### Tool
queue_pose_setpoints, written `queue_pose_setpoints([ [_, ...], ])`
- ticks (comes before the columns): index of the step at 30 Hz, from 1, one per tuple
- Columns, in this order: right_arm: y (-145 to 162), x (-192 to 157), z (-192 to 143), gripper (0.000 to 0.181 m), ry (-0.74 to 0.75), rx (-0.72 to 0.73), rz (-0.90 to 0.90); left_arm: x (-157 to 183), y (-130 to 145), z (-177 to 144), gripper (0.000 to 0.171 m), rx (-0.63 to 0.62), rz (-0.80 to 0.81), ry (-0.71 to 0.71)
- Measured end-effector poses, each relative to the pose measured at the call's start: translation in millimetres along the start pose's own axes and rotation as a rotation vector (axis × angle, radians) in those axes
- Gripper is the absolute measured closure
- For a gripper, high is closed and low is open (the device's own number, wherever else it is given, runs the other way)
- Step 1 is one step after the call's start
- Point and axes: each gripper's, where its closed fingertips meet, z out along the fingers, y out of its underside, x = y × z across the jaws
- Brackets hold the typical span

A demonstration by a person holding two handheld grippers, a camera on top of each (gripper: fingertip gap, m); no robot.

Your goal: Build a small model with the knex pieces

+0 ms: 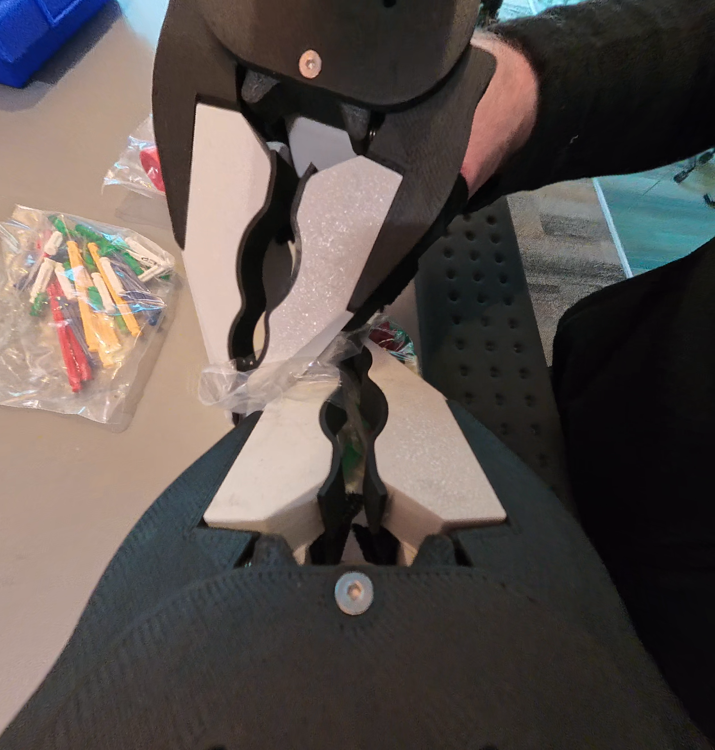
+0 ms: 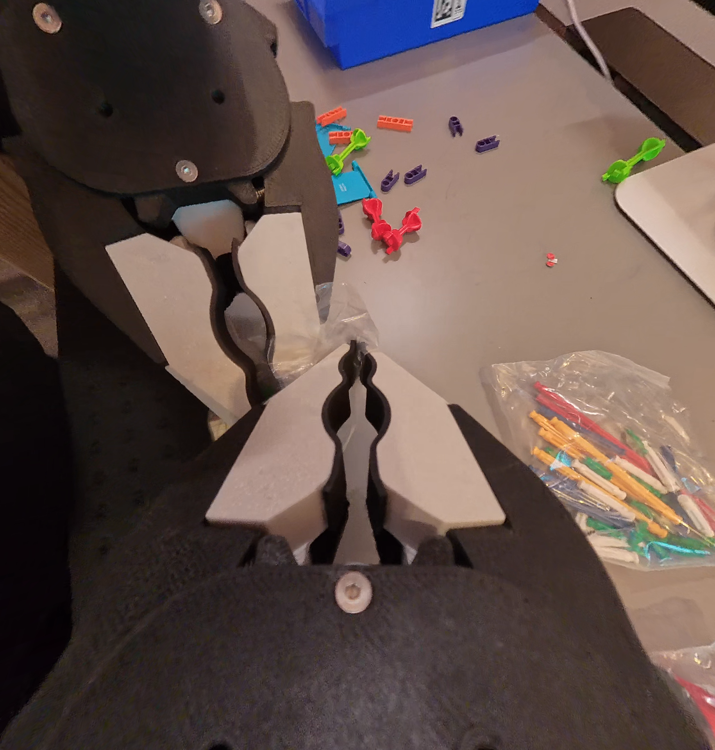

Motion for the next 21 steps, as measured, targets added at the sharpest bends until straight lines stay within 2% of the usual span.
queue_pose_setpoints([
  [12,16.8,2.5,25.6,0.181,-0.058,-0.07,-0.181,-1.7,13.3,8.5,0.171,0.011,-0.047,0.016],
  [15,17.1,7.5,32.2,0.181,-0.05,-0.075,-0.147,-8.6,16.5,8.0,0.171,0.02,-0.071,-0.005],
  [17,14.6,4.7,34.2,0.181,-0.107,-0.028,-0.023,-8.4,15.5,4.3,0.171,0.045,-0.082,-0.007],
  [21,2.9,14.2,29.1,0.181,-0.074,0.02,0.072,-18.8,14.5,-12.7,0.171,0.116,-0.119,-0.049],
])
